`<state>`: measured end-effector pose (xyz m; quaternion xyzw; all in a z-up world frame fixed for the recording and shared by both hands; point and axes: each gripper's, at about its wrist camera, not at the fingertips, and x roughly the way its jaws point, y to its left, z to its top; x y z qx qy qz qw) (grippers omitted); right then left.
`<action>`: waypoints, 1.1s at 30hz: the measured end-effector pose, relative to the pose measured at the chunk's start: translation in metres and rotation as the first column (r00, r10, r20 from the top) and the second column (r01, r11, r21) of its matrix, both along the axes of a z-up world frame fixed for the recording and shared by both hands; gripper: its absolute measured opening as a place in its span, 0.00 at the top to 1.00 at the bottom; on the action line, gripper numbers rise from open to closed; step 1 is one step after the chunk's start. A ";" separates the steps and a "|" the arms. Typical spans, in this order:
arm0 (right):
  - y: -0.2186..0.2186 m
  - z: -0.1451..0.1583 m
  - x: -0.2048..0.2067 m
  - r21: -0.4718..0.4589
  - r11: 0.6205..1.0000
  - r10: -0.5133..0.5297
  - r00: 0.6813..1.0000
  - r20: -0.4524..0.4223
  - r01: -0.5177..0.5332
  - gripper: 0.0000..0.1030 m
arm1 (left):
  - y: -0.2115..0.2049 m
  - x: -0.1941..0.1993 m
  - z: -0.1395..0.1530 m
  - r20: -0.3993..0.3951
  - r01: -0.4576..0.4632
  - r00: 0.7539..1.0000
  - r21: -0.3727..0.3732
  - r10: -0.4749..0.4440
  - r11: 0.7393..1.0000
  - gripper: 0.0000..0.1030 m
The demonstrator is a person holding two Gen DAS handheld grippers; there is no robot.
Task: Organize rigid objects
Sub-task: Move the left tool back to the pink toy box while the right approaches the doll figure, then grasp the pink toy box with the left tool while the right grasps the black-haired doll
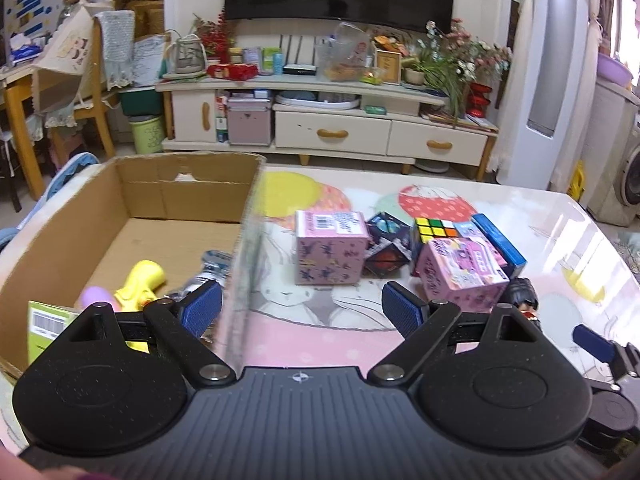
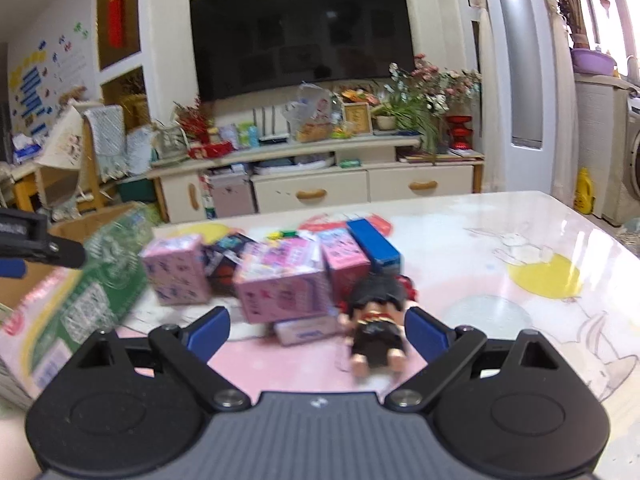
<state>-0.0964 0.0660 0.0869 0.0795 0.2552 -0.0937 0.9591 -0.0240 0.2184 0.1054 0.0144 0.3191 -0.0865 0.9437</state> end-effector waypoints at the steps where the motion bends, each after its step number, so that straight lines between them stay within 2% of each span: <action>1: -0.004 -0.004 0.001 -0.003 1.000 -0.006 1.000 -0.012 0.006 0.09 | -0.001 0.000 -0.001 -0.005 0.011 1.000 -0.005 -0.011 1.000 0.00; 10: -0.026 -0.029 0.020 0.007 1.000 -0.019 0.996 -0.091 0.020 0.09 | -0.029 -0.001 -0.007 -0.049 0.142 0.988 -0.099 -0.148 0.985 0.00; 20: -0.042 -0.040 0.036 0.068 0.998 0.002 0.991 -0.134 0.007 0.09 | -0.088 0.012 -0.026 -0.077 0.240 0.966 -0.071 -0.245 0.968 0.00; 27: -0.051 -0.040 0.039 0.115 0.993 0.016 0.991 -0.134 0.000 0.09 | -0.118 0.033 -0.040 -0.118 0.225 0.967 -0.023 -0.226 0.974 0.00; 33: -0.060 -0.038 0.041 0.154 0.988 0.030 0.991 -0.133 -0.009 0.10 | -0.127 0.051 -0.047 -0.139 0.185 0.973 -0.023 -0.186 0.983 0.00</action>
